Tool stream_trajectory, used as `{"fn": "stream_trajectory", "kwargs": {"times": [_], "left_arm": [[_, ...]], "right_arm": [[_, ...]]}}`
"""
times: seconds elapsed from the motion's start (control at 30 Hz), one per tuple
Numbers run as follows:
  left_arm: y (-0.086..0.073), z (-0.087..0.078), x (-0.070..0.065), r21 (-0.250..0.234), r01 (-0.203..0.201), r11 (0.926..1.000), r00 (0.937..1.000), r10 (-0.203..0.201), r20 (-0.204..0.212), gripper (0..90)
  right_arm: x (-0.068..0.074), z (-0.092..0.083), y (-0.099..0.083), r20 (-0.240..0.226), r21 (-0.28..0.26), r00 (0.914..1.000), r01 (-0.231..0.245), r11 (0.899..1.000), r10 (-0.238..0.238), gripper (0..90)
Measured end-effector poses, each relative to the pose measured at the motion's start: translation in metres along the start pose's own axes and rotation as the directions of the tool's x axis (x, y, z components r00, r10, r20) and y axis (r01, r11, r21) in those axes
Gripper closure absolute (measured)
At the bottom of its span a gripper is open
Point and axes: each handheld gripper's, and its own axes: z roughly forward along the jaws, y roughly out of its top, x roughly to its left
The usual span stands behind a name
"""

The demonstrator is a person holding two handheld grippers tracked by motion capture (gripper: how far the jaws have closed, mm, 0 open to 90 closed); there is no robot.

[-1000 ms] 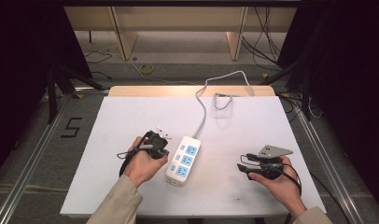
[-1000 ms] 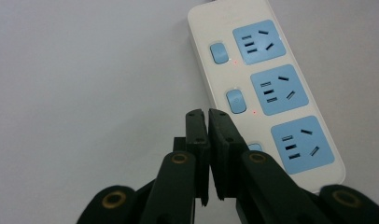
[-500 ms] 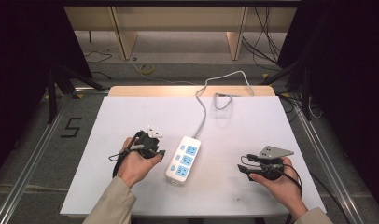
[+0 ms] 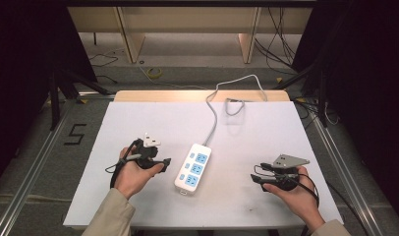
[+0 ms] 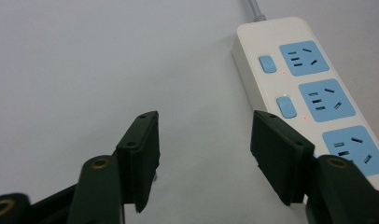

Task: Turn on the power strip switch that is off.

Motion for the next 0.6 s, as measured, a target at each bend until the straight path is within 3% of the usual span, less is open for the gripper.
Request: {"fn": "stream_trajectory", "kwargs": {"times": [0.3, 0.6], "left_arm": [[-0.008, 0.0, 0.009, -0.006, -0.012, 0.9999, 0.9994, 0.012, -0.034, 33.4], [-0.017, -0.002, 0.016, -0.048, -0.006, 0.9988, 0.9999, 0.005, -0.014, 28.5]], "right_arm": [[0.0, -0.001, -0.001, 0.002, 0.001, 1.0, -0.001, 1.0, 0.001, 40.8], [-0.001, -0.002, -0.002, 0.002, 0.002, 1.0, -0.003, 1.0, 0.003, 40.2]]}}
